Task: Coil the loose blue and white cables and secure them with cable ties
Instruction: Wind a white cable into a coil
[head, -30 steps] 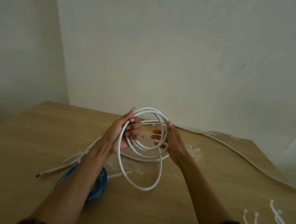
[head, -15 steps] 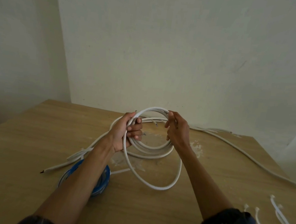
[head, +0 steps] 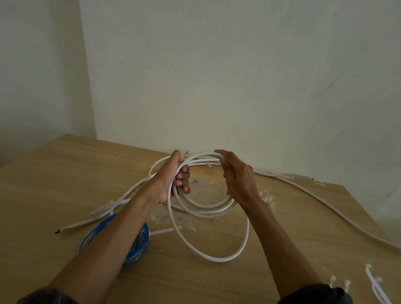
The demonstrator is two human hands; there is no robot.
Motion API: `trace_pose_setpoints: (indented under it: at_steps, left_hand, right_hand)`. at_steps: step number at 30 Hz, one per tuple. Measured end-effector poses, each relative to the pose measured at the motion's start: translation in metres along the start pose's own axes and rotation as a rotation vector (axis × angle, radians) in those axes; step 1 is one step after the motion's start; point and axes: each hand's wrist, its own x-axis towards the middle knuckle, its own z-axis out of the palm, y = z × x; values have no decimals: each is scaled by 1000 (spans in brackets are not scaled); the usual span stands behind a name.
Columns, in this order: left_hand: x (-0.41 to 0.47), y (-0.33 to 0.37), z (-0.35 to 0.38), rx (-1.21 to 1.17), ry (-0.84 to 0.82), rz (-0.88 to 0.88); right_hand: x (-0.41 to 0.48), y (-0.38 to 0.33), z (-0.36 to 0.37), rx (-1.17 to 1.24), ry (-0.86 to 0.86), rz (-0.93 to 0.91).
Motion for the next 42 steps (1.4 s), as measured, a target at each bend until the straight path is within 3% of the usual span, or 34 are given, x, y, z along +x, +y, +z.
trace_pose_setpoints:
  at_steps: [5,14,17,22,29,35,39,42]
  left_hand:
    - [4,-14,5,172,202,86]
    - [-1,-5,8,285,211,141]
    - [0,-3,5,259,153,100]
    - [0,8,-5,205,-113,-93]
    - [-1,3,7,272,24,-40]
    - [1,4,5,289,-68,-106]
    - [2,0,14,351,55,16]
    - [-1,-3,13,295,132,138]
  right_hand:
    - [4,-6,1,-39,-14,-15]
    - [5,-2,0,-19,-4,-46]
    - [7,-2,0,6,28,-77]
    - [7,1,-5,-5,-105,-82]
    - [13,-6,-10,-149,-150,-159]
    - [4,-7,-10,-167,-203,-99]
    - [0,-7,1,33,-44,117]
    - [-6,-11,0,450,7,311]
